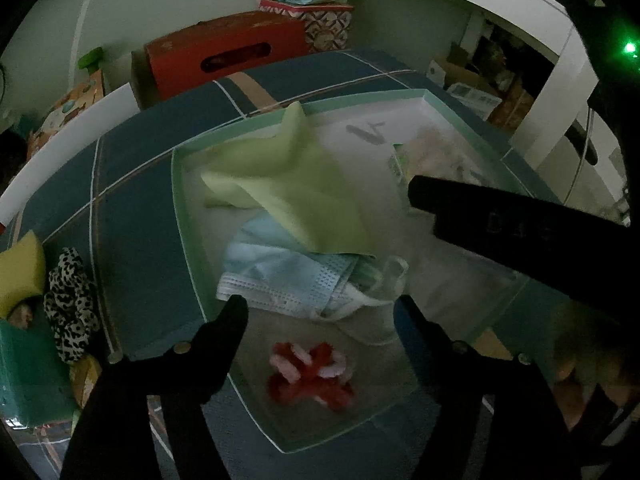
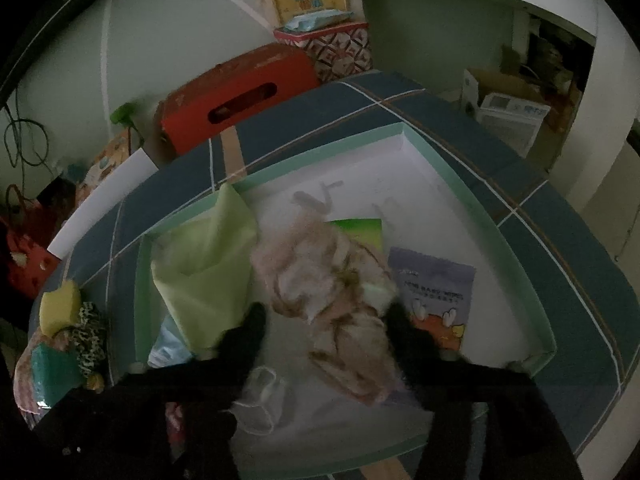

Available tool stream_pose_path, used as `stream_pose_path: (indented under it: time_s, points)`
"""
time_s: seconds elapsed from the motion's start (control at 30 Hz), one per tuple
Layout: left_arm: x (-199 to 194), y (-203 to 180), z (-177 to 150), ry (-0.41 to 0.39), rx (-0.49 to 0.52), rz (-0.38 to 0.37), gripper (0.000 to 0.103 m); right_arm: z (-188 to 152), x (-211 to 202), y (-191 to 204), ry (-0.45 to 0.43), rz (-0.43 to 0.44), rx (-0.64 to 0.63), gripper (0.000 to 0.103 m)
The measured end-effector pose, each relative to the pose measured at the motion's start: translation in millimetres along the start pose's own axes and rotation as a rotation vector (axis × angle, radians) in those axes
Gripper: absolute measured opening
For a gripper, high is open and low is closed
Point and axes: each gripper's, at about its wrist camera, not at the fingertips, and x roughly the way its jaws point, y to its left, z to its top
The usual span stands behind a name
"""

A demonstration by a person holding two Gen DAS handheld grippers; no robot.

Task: Organize soft objects
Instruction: 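Open the left gripper dropping the red toy while the right gripper releases the pink cloth into the tray, then withdraw both tools from the tray back toward the pile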

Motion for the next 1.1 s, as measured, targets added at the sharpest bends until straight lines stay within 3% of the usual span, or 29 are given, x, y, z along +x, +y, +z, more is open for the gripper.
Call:
stream_pose_path:
  time_s: [0.1,0.17,0.23,0.33,0.43,1.1]
  points:
    - [0,3,0,-0.001,-0.011,0.011,0.078,1,-2,0,-0.009,-0.011,-0.003,0.075]
    - [-2,7,0,-0.004,-0.028,0.008,0.08,1,-2,0,-0.008,-0.023,-0.006,0.085]
    - [-4,13,1,-0.013,-0.059,-0.001,0.09,2,-1,-1,-0.007,-0.033,-0.006,0.091]
    - [-7,26,-1,-0.028,-0.121,-0.019,0.091,2,-1,-4,-0.008,-0.05,0.001,0.103]
    - [-9,39,-3,-0.039,-0.181,-0.023,0.097,2,-1,-9,-0.016,-0.057,0.018,0.103]
    - [-56,93,-11,-0.114,-0.354,0.076,0.097,-4,3,23,0.015,-0.031,-0.077,0.103]
